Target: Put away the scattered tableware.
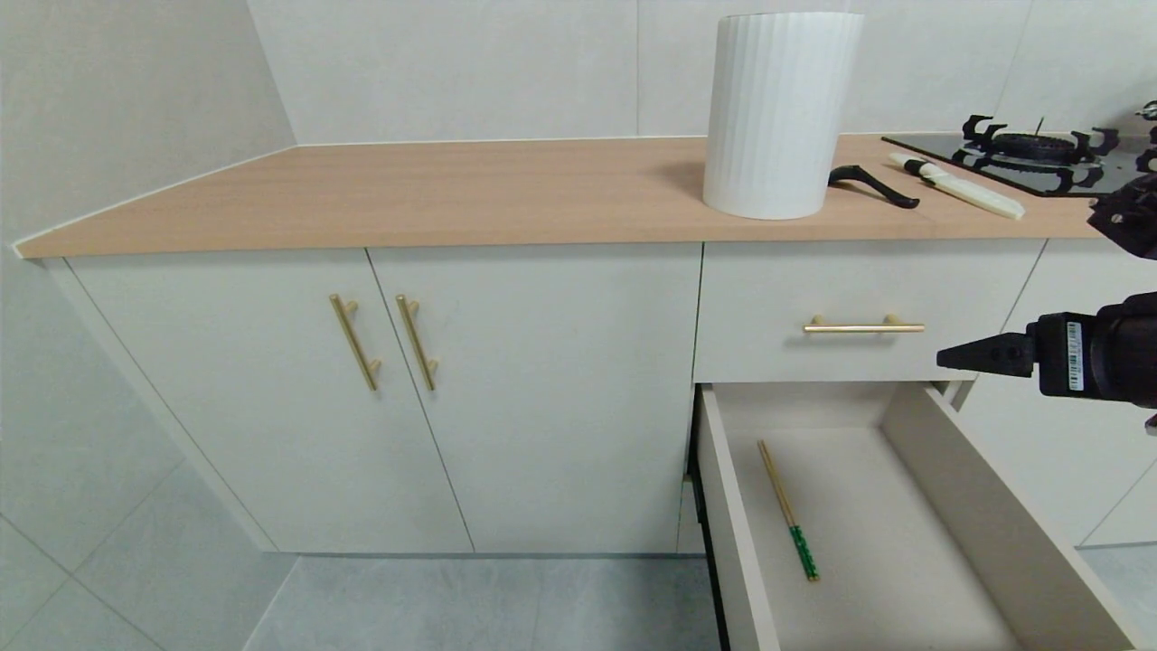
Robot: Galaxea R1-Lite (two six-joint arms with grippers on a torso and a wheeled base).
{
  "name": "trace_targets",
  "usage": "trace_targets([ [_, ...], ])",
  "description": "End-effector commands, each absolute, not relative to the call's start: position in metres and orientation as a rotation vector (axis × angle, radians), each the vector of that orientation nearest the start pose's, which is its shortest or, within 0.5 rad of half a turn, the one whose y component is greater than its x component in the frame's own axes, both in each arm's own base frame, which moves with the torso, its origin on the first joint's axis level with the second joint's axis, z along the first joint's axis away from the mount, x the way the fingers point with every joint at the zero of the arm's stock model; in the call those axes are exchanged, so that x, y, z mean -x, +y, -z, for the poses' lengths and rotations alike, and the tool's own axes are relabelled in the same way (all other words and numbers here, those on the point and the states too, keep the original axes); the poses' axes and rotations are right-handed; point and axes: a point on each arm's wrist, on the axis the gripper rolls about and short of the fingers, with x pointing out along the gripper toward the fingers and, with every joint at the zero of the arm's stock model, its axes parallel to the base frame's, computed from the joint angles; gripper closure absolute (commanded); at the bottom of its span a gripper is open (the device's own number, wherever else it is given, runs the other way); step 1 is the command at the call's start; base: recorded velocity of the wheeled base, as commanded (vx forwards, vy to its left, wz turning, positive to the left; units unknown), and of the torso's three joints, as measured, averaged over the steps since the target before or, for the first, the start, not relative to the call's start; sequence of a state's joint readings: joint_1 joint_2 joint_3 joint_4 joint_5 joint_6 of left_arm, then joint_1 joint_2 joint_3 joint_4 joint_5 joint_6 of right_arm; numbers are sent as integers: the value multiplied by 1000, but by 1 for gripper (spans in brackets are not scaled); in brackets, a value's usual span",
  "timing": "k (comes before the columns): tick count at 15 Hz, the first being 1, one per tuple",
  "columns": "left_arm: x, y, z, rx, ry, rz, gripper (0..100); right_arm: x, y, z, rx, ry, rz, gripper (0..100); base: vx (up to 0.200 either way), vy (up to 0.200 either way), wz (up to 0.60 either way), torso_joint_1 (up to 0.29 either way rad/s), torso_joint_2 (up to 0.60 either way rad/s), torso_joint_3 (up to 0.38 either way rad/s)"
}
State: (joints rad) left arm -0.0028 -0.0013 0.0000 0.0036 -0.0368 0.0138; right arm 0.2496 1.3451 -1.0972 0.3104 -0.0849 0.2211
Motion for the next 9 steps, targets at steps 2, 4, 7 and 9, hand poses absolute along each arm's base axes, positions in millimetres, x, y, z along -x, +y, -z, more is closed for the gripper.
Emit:
trace_targets([
  [2,23,-1,-75,-14,3,40,0,-200,49,-270,-123,560,-100,0,0,0,0,112,-310,-227],
  [4,23,-1,-75,-14,3,38,0,-200,49,-269,-122,563,-99,0,0,0,0,146,-283,-269],
  [7,23,-1,-75,-14,3,40,0,-200,49,-268,-120,565,-99,0,0,0,0,79,-530,-276],
  [9,23,-1,-75,-14,4,38,0,-200,49,-268,-120,565,-99,0,0,0,0,229,-479,-271],
])
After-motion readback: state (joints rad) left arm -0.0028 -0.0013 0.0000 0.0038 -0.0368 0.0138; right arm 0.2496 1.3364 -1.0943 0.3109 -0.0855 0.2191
